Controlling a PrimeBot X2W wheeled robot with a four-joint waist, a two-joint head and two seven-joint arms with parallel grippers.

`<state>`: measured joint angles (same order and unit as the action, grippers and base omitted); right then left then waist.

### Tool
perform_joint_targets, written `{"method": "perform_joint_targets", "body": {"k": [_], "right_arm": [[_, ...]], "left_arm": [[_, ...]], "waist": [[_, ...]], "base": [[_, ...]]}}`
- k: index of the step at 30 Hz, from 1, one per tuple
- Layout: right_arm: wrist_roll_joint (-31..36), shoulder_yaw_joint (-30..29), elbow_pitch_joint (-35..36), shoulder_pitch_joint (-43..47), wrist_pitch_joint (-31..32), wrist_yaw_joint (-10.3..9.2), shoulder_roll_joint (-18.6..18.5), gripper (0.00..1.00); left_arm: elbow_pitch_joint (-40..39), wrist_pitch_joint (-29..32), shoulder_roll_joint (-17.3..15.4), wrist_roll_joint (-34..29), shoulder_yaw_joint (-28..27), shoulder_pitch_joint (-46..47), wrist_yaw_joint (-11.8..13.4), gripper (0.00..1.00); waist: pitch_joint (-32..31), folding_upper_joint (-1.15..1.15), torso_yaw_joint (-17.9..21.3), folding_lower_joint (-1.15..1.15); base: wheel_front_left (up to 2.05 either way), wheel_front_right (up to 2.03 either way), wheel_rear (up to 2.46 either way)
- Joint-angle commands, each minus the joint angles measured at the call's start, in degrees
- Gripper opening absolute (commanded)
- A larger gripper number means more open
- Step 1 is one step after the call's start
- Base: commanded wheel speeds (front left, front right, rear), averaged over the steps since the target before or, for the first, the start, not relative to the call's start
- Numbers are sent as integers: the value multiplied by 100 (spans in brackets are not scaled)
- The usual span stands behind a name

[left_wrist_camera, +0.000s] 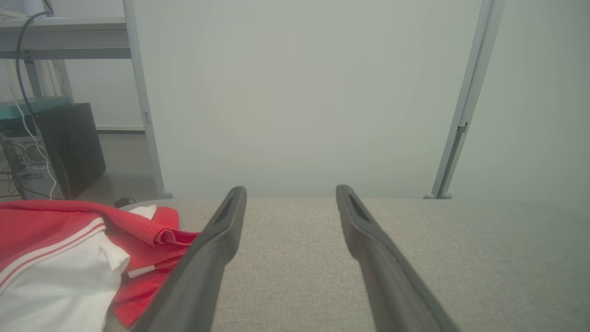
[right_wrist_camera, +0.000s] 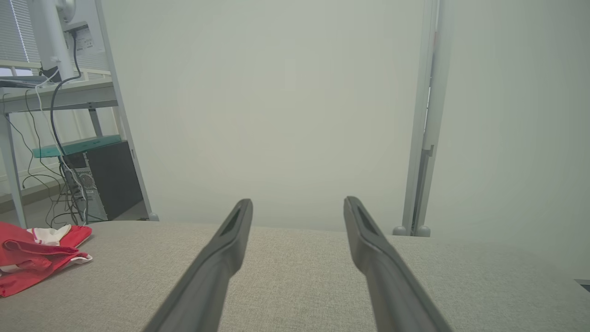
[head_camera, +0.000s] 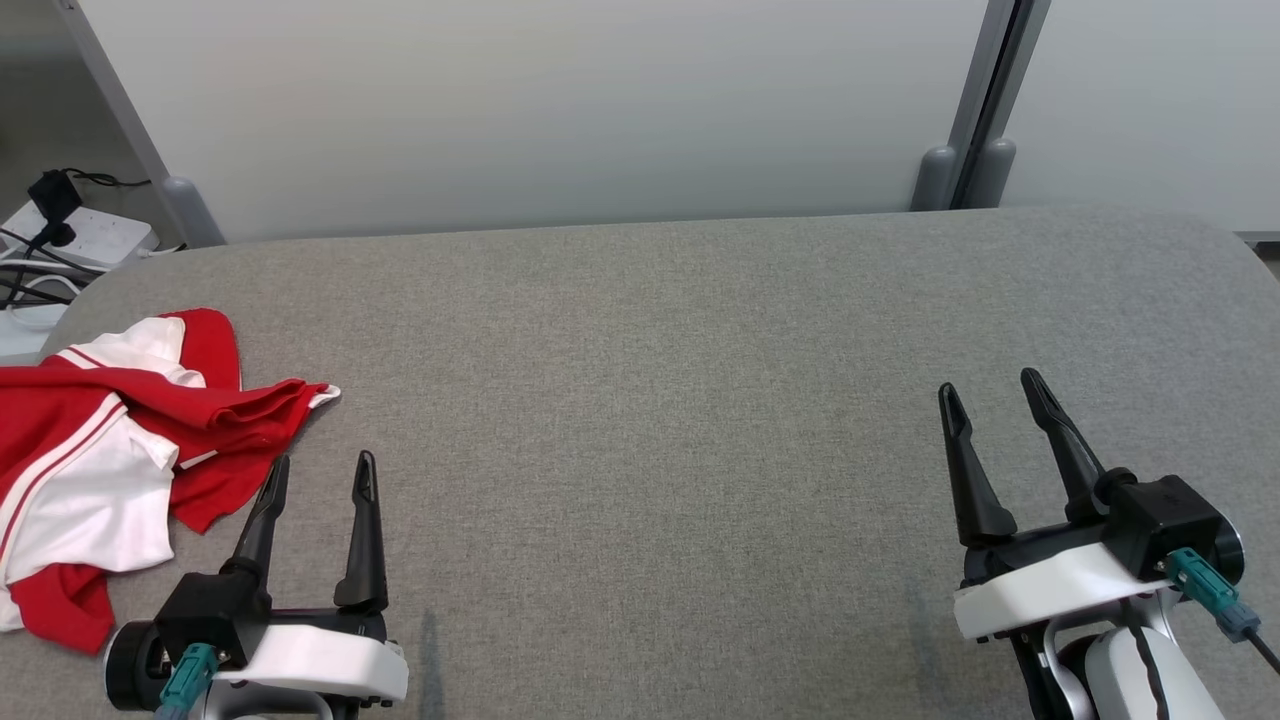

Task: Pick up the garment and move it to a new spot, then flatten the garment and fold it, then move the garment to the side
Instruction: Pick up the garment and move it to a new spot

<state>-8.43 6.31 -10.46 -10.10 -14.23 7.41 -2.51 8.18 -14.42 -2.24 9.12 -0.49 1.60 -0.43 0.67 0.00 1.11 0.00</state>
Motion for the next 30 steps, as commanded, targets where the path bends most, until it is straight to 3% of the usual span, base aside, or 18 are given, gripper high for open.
{"method": "perform_joint_targets", "body": {"k": [1,13,30], "right_arm": [[46,133,108,-173,-77,8,-37,100],[68,151,107,-122,-77,8,-37,100],[8,220,88,8,-77,8,-37,100]], "left_arm": [[-122,-58,-64,19,-151,261,34,100],[-115,-58,-64,16,-159,293,136,100],[-237,-58,-64,62,-203,129,341,100]], "waist": [[-2,0,-7,0],[33,0,-325,0],[-81,0,-1299,0]], "base": [[0,0,0],[0,0,0],[0,0,0]]}}
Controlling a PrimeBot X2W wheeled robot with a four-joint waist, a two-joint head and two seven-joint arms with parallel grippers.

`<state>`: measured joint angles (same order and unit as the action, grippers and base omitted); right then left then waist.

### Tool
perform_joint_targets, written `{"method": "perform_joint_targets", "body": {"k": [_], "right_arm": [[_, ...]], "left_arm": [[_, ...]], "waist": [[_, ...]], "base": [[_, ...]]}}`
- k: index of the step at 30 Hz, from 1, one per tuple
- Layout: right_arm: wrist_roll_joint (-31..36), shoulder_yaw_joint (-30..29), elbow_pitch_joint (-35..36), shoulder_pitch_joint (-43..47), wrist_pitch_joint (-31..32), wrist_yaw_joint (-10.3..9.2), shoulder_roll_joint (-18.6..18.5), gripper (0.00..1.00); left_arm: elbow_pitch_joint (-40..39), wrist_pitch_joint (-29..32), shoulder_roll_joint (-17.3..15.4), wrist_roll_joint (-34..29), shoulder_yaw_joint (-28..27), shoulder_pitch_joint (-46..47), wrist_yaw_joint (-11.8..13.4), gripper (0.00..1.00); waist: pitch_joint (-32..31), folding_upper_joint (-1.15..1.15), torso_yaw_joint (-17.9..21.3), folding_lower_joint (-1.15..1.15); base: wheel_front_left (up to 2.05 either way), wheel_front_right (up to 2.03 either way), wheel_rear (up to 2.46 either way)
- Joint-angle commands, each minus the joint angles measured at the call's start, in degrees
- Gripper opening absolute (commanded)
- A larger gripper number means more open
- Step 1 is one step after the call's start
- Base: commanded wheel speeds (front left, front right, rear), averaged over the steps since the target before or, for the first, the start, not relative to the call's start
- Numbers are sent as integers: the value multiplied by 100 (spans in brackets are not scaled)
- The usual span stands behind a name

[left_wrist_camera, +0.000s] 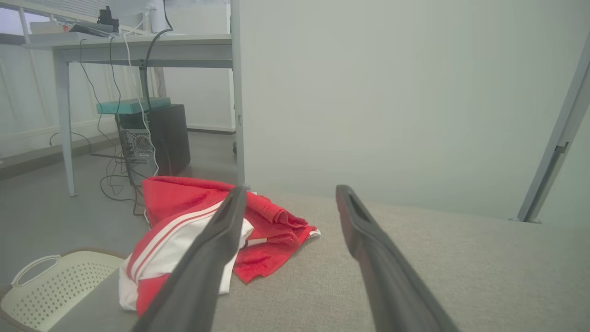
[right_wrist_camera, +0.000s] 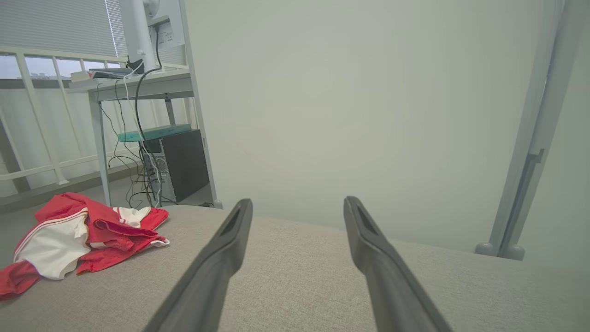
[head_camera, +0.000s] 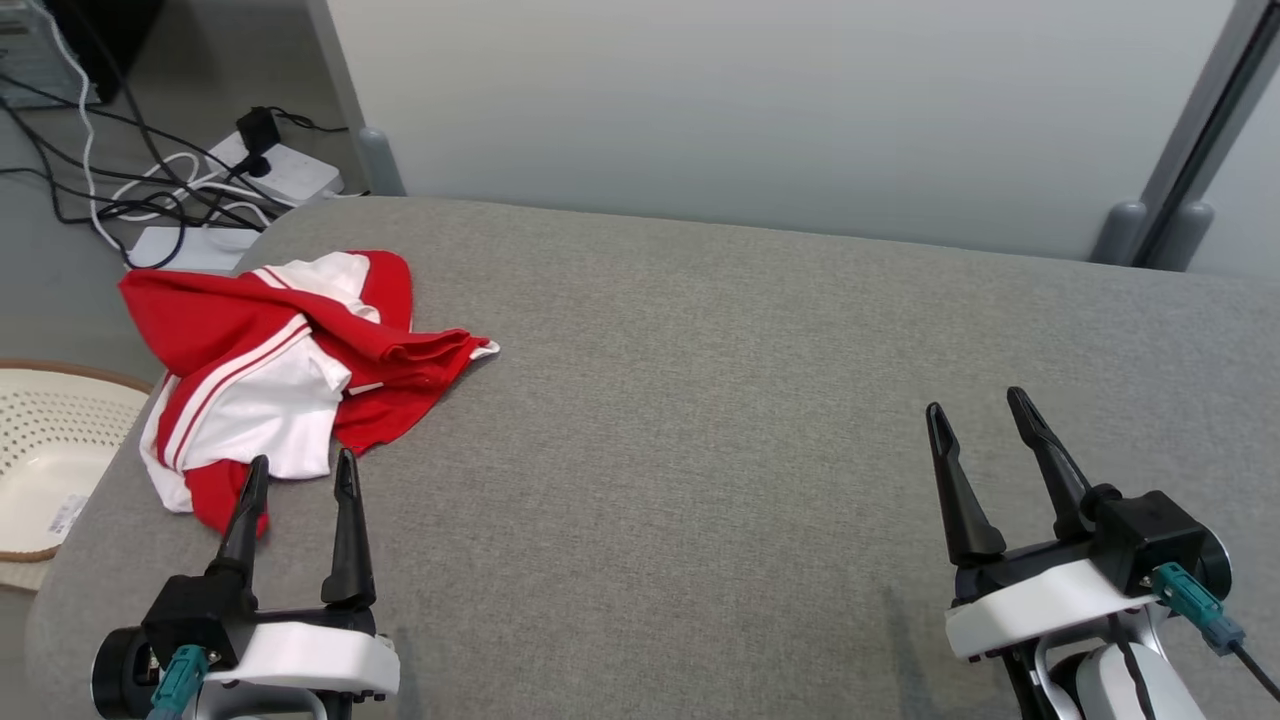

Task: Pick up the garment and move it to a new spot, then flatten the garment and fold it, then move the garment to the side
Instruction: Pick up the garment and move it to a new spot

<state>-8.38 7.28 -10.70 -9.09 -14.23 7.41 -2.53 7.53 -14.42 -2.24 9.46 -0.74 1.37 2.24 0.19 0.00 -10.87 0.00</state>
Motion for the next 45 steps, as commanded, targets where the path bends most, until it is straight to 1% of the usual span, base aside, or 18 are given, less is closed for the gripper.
{"method": "perform_joint_targets", "body": {"k": [1,11,18,23,31,40,45], "right_arm": [[3,123,107,-84,-77,8,-35,100],[1,133,78,-12,-77,8,-35,100],[-26,184,57,16,-77,8,-35,100],[-24,209,50,21,-77,8,-35,100],[11,253,0,-25,-77,8,-35,100],[188,209,-16,-178,-77,8,-40,100],[278,187,38,-333,-77,8,-139,100]], "left_arm": [[-183,-58,-64,35,-179,134,87,100],[-286,-58,-64,86,-228,-54,142,100],[-309,-58,-64,111,-298,-138,203,100],[-330,-58,-64,121,-337,-163,223,100],[-366,-58,-64,221,-332,-135,321,100],[-297,-58,-64,635,-282,96,511,100],[-206,-58,-64,958,-382,453,582,100]], "waist": [[-44,0,-154,0],[-124,0,-648,0],[-173,0,-807,0],[-162,0,-817,0],[-8,0,-721,0],[439,0,-629,0],[836,0,-562,0]], "base": [[0,0,0],[0,0,0],[0,0,0],[0,0,0],[0,0,0],[0,0,0],[0,0,0]]}}
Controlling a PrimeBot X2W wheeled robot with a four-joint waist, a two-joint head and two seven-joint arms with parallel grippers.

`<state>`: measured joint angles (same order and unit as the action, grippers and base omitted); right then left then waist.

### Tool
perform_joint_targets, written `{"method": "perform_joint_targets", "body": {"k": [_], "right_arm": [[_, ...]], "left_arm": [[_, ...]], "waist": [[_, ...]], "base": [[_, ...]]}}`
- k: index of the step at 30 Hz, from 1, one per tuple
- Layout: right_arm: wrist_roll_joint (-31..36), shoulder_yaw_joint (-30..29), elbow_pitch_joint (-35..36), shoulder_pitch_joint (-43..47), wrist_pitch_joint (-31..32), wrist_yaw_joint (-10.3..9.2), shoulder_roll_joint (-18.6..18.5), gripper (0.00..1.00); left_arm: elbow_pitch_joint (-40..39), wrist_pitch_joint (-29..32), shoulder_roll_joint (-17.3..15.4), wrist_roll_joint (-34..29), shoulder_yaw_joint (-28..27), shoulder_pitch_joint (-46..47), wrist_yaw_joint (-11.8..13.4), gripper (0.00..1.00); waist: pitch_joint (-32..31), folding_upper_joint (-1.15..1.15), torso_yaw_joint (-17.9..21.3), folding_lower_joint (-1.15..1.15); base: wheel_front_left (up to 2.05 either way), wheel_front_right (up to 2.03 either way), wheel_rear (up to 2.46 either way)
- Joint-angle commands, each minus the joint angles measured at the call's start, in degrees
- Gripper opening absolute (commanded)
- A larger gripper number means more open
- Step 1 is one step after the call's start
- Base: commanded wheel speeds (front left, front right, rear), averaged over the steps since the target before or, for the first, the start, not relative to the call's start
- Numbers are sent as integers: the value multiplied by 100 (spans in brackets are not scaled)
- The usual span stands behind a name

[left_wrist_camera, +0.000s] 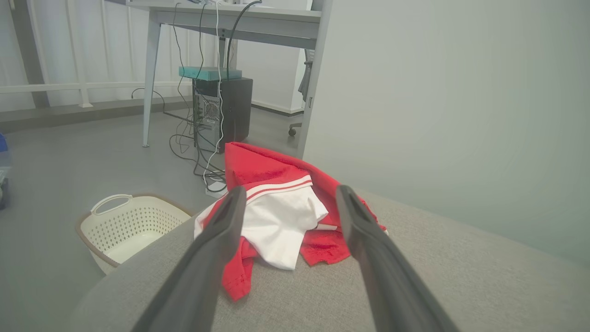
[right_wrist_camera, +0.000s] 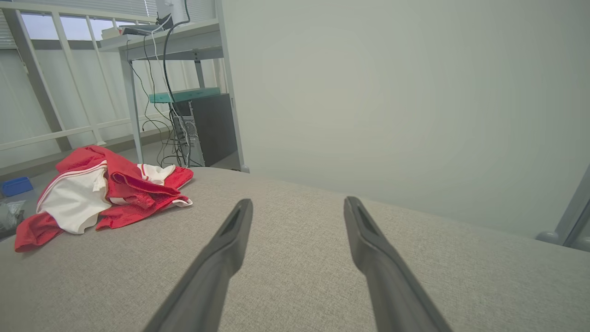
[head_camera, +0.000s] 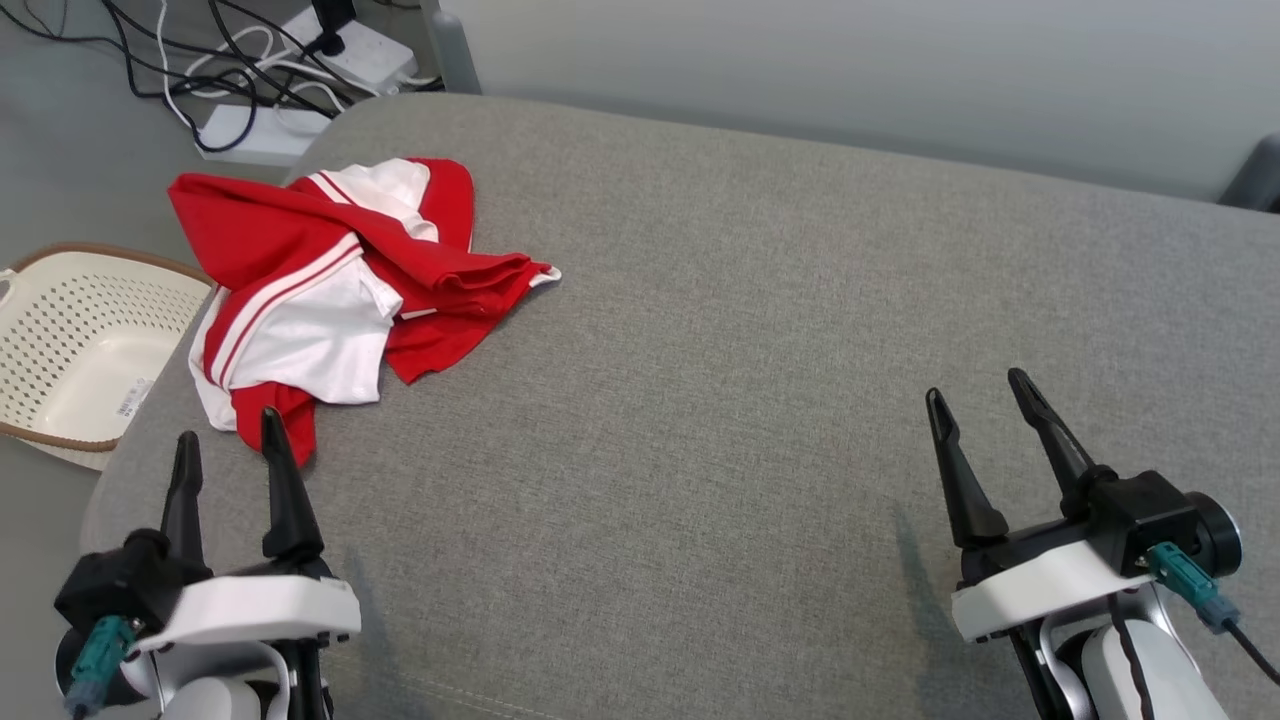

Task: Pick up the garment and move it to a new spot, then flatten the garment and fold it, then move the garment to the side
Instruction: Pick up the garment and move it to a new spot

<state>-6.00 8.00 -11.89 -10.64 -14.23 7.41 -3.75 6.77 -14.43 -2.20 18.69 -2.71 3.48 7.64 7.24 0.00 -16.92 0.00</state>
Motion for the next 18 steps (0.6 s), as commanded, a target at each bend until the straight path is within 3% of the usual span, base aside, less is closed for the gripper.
{"method": "perform_joint_targets", "body": {"k": [1,10,18], "right_arm": [[47,112,170,-213,-77,8,-42,100],[74,97,256,-496,-77,8,-332,100],[63,155,360,-727,-77,8,-540,100]], "left_arm": [[-77,-57,-67,91,-228,348,28,100],[591,-57,-67,469,-583,1381,-51,100],[2098,-57,-67,629,-785,2529,-340,100]], "waist": [[209,0,58,0],[884,0,219,0],[1387,0,356,0]], "base": [[0,0,0],[0,0,0],[0,0,0]]}}
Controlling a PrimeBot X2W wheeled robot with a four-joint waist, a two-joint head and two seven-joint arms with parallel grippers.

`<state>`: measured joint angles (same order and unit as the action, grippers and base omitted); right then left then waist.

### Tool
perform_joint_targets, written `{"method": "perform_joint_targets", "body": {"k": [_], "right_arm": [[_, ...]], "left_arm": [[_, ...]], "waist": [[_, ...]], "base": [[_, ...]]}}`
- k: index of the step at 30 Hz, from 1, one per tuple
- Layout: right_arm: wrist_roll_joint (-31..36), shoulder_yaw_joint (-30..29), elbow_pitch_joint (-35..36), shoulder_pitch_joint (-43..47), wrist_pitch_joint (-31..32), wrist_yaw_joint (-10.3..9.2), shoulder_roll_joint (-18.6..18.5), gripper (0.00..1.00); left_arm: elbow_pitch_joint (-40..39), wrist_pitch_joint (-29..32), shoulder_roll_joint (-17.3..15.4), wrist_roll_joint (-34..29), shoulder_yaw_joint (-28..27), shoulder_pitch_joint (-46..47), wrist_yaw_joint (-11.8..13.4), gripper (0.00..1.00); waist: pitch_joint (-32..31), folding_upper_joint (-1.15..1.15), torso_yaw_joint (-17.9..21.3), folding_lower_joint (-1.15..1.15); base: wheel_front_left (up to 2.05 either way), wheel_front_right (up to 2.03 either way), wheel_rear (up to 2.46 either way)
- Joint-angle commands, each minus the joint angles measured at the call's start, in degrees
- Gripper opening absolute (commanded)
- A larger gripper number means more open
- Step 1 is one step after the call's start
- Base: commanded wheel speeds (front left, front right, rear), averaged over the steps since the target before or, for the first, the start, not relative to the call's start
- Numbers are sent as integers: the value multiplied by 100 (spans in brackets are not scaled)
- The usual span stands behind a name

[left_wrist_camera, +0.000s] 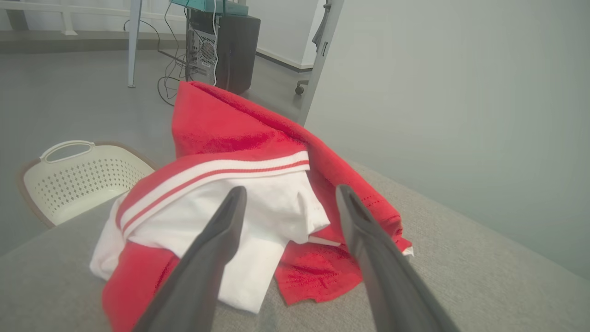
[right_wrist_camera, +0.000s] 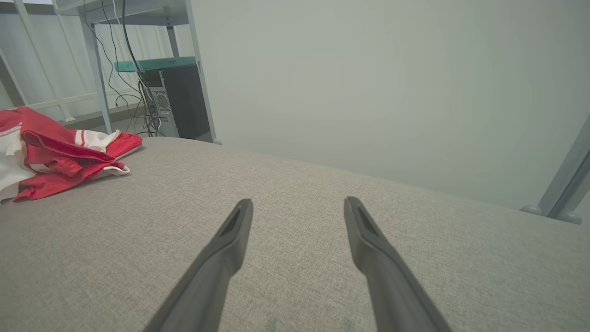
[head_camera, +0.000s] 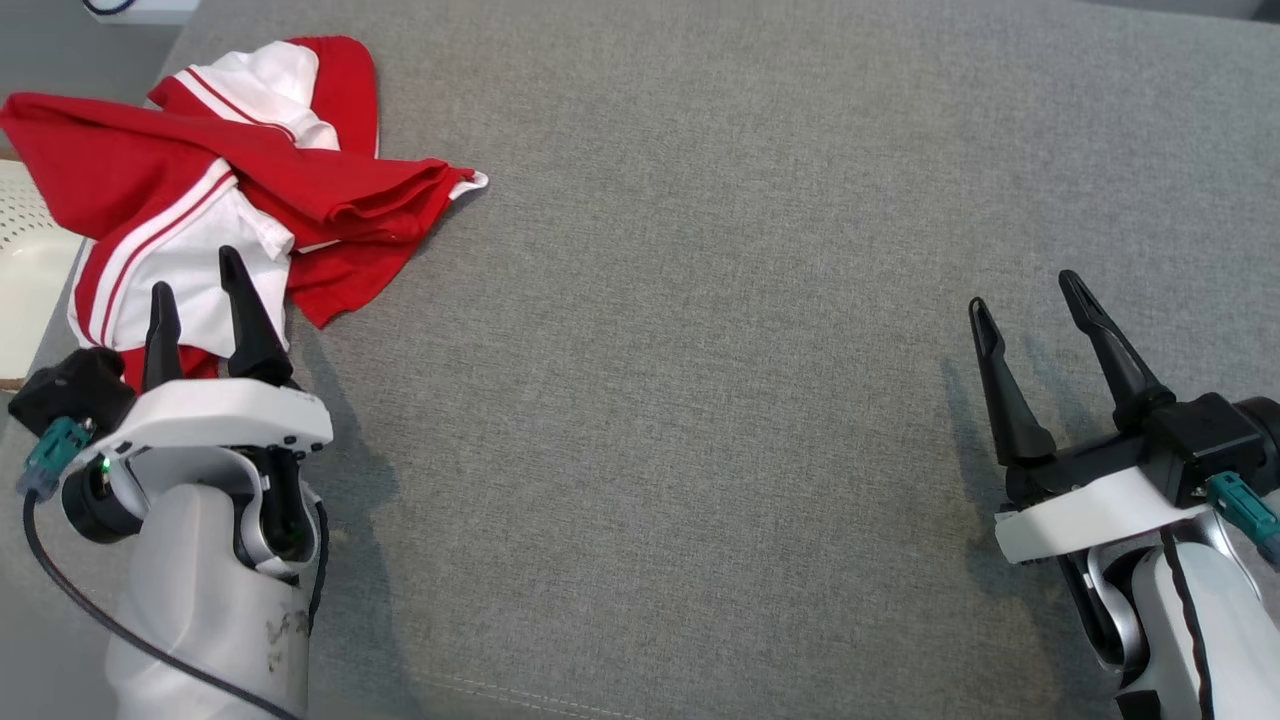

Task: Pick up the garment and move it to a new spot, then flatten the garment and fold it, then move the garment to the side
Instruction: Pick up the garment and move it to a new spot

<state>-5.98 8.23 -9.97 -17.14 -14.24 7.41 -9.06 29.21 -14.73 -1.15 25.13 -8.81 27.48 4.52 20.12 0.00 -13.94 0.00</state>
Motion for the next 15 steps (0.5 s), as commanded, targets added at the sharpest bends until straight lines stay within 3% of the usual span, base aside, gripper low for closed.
{"method": "perform_joint_targets", "body": {"k": [1,9,15], "right_arm": [[48,161,188,-102,-76,8,-31,100],[-105,260,264,-170,-76,8,-234,100],[-166,363,270,-299,-76,8,-280,100]], "left_arm": [[75,-27,-173,-25,-194,274,-64,100],[1769,-27,-291,9,-396,1494,-311,100],[2984,-27,-530,-22,-454,2147,-240,100]], "waist": [[149,0,74,0],[441,0,158,0],[590,0,300,0]], "base": [[0,0,0],[0,0,0],[0,0,0]]}}
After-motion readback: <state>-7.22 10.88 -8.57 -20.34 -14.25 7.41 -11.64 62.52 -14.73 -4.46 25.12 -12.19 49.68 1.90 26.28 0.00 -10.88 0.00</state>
